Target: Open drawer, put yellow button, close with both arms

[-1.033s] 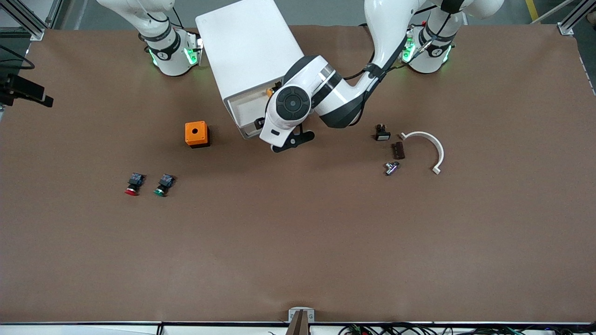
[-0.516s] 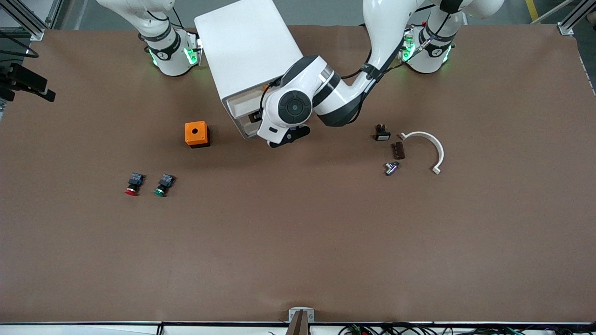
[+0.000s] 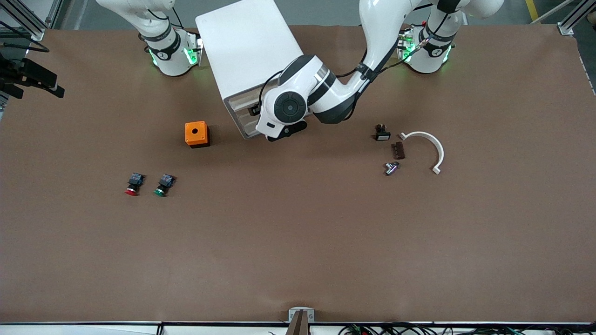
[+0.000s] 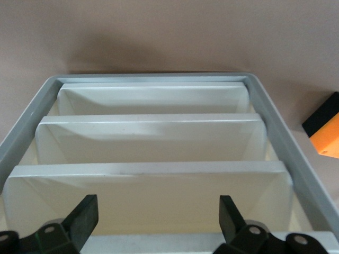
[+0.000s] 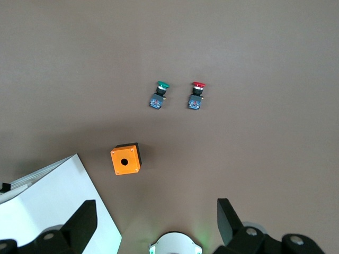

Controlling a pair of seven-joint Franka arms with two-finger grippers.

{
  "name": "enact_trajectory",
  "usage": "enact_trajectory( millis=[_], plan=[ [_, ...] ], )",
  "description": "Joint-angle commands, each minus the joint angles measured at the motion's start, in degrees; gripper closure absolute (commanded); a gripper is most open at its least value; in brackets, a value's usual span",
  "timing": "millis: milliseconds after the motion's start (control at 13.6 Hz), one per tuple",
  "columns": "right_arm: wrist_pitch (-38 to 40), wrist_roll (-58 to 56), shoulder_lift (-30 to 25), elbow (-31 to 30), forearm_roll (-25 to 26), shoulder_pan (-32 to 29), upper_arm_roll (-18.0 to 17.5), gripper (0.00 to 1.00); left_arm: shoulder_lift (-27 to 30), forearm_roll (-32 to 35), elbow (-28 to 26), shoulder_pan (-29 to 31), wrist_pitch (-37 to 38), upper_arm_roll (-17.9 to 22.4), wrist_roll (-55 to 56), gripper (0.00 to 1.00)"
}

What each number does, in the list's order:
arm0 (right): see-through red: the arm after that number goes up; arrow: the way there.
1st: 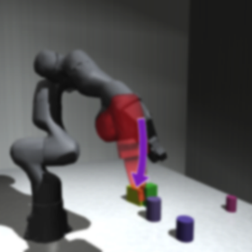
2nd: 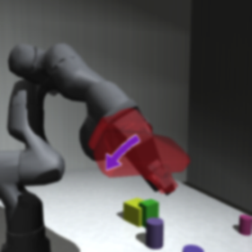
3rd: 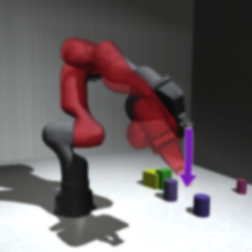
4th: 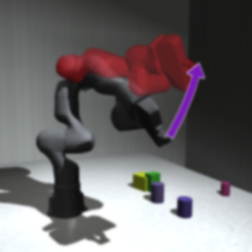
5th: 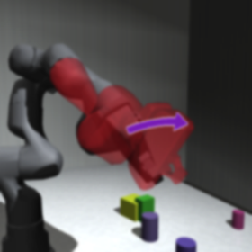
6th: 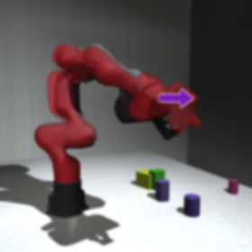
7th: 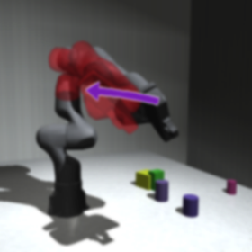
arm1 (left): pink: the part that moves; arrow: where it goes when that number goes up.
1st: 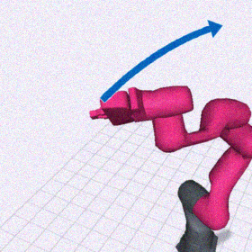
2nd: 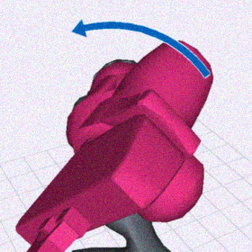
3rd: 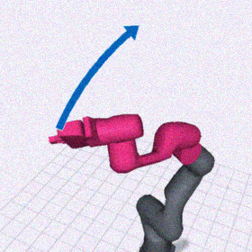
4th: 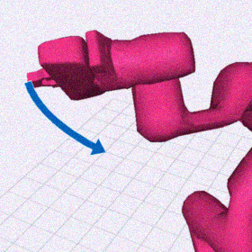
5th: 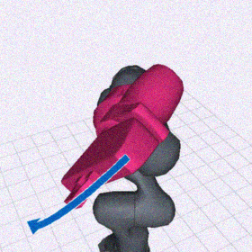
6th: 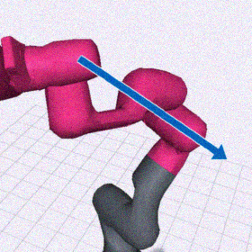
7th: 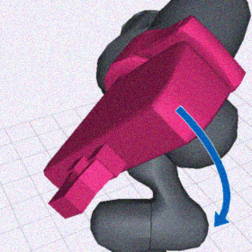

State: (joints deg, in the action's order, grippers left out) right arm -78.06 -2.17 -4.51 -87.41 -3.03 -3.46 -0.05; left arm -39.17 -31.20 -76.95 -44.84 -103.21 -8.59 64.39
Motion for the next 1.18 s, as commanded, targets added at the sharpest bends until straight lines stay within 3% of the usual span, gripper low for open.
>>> enact_trajectory(
  millis=[0, 221, 590, 885, 1107],
  plan=[
    [-1.39, 0.32, -2.35, -2.33, 0.39, 0.12, 0.14, 0.00, 1.12, -1.40, -1.89, -0.16, 0.12, -0.99, 0.29, 0.00],
    [-3.49, -0.64, -3.23, -2.51, 5.03, 0.73, 0.14, 0.00, 1.20, -1.40, -2.07, -0.16, 0.12, -1.08, 0.29, 0.00],
    [-3.67, -0.91, -3.75, -3.03, 5.05, 0.91, 0.40, 0.00, 1.29, -1.40, -2.07, -0.07, 0.12, -1.08, 0.29, 0.00],
    [-6.92, -0.82, -8.58, -9.79, 4.70, 0.91, 0.67, 0.00, 1.82, -1.31, -1.89, 0.72, 0.12, -0.99, 0.29, 0.00],
    [-6.58, -0.74, -8.59, -9.80, 4.70, 0.74, 0.67, 0.00, 3.22, -0.44, -1.89, 1.42, 0.12, -0.29, 0.29, 0.00]
  ],
)
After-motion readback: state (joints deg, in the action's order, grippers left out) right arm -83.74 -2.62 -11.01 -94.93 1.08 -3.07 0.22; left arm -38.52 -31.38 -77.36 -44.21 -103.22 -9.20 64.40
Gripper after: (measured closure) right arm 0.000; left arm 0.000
